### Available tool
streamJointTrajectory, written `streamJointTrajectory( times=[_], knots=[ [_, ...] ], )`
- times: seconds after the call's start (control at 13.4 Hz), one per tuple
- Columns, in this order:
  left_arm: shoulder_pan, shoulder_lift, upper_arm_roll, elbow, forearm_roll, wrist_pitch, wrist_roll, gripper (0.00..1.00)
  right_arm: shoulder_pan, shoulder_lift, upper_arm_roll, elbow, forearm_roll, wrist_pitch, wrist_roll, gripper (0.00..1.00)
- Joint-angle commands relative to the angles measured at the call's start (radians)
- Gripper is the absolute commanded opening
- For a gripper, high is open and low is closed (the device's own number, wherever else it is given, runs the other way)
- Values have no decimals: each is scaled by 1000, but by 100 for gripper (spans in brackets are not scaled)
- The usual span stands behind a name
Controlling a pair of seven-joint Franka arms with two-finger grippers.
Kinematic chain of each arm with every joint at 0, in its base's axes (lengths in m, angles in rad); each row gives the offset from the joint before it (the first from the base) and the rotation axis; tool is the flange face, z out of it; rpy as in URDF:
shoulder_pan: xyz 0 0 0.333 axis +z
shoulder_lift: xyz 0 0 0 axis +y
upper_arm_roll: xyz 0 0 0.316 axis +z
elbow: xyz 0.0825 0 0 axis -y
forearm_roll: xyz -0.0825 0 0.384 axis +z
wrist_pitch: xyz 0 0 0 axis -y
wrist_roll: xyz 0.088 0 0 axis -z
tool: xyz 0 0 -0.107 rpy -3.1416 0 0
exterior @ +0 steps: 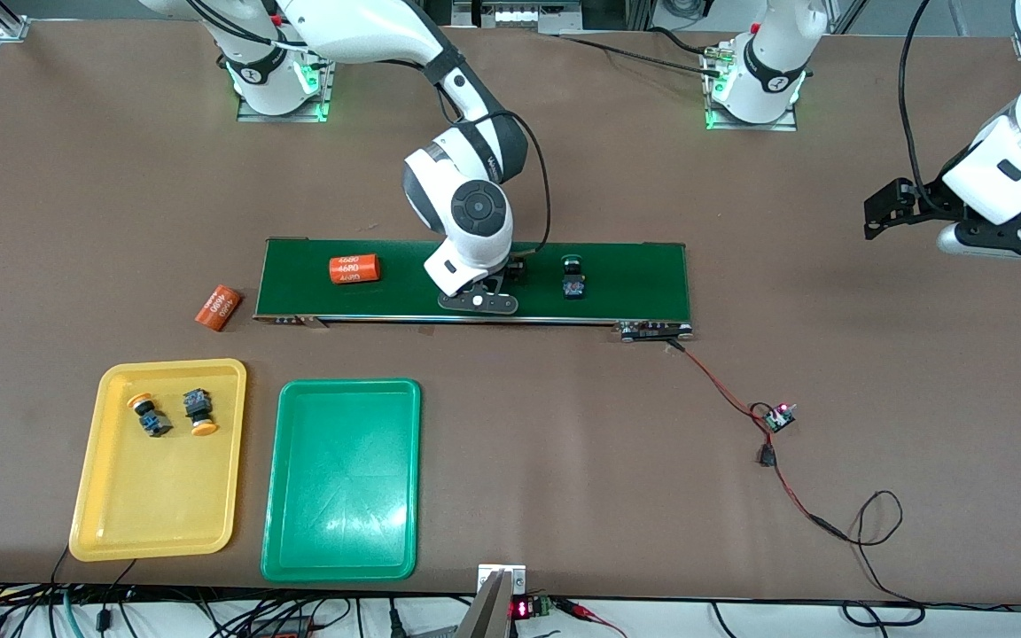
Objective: Sort buttons by color to trays
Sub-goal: 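Grasp the green button with the right gripper while the left gripper withdraws, then carry the green button to the green tray with the right gripper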
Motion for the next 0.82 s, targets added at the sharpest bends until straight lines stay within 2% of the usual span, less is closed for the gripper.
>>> streamJointTrajectory(
  times=[0.0, 0.15, 0.3, 0.52, 0.75],
  knots=[
    [-16, 8, -16, 42, 37, -40, 20, 100, -2, -28, -8, -21, 48, 9, 15, 27],
    [-15, 7, -22, 43, 27, -40, 22, 100, -5, -33, -10, -19, 58, -2, 17, 11],
    [-16, 8, -22, 45, 23, -40, 20, 100, -3, -33, -11, -21, 58, -2, 18, 0],
    [-24, 8, -22, 53, 6, -39, 18, 100, -12, -82, -28, -11, 55, -4, 9, 0],
    [-27, 13, -24, 59, 4, -39, 15, 100, -16, -114, -125, 25, 42, -2, -2, 0]
  ],
)
